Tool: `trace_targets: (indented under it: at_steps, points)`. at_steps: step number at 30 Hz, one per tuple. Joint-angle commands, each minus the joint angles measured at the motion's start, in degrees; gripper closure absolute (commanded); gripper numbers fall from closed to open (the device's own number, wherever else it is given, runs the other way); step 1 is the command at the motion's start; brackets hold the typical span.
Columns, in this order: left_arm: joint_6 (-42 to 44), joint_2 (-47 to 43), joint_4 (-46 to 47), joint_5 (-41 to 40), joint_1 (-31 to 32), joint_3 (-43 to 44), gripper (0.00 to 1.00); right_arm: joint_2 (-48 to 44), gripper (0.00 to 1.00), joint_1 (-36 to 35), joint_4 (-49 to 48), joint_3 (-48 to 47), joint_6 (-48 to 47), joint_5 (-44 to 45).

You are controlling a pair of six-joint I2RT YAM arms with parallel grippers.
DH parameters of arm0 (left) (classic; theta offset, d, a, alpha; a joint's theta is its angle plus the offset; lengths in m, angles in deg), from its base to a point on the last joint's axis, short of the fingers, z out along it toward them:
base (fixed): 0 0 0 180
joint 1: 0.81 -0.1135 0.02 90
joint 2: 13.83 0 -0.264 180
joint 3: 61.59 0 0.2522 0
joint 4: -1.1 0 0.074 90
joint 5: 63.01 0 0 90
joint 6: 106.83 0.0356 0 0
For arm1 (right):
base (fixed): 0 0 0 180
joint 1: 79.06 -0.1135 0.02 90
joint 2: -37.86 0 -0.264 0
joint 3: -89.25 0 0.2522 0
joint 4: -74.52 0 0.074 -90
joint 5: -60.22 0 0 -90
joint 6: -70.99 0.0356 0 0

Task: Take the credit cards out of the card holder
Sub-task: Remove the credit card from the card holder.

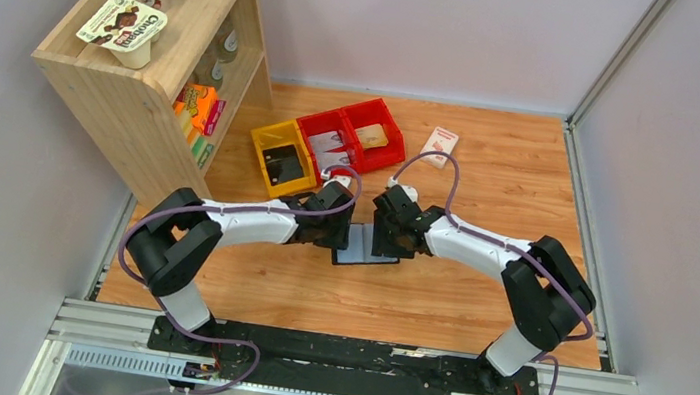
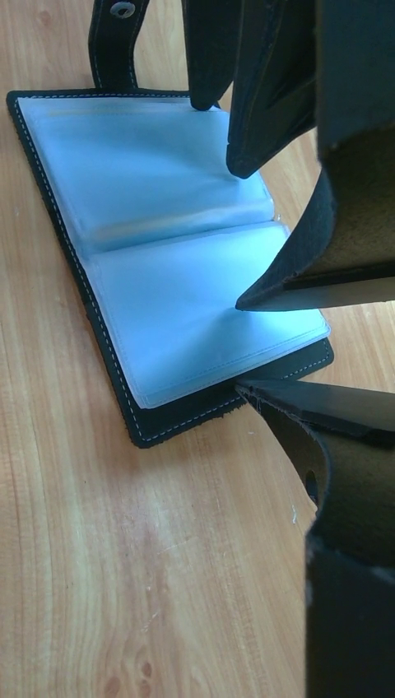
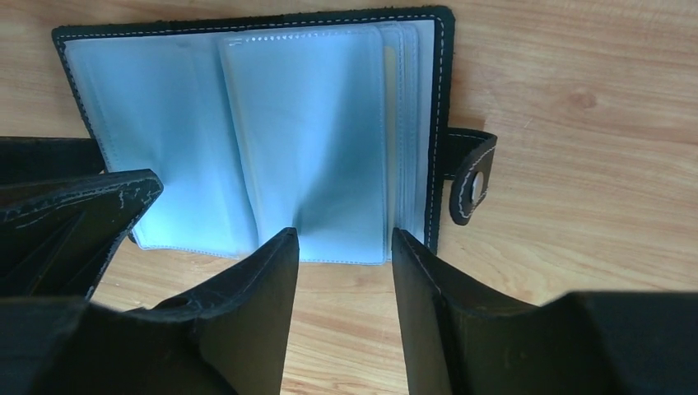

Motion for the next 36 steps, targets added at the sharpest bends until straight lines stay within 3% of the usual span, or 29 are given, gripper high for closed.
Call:
trace_targets:
  at_steps: [1,13,21,27,36]
  points:
    - [-2.9,-0.2,0.2,0.1,0.7,-1.9,0.57,-0.3,0.52,-0.3,-4.5,-0.6,-0.9,-3.5]
    - [-5.4,-1.8,4.0,1.6,0.7,-5.2,0.60,-4.6,0.55,-0.3,-12.5,0.4,-2.0,-13.4]
    - [-9.3,-6.8,7.9,-1.2,0.7,-10.3,0.60,-2.1,0.54,-0.3,-18.3,-0.6,-1.7,-23.7]
    - [-11.1,-9.6,9.2,-2.8,0.7,-12.6,0.60,-0.7,0.54,-0.3,-18.1,-1.0,-1.7,-24.0]
    - [-12.4,-13.5,5.4,-6.4,0.7,-13.7,0.57,-2.1,0.49,0.3,-15.8,-0.2,-2.0,-17.7]
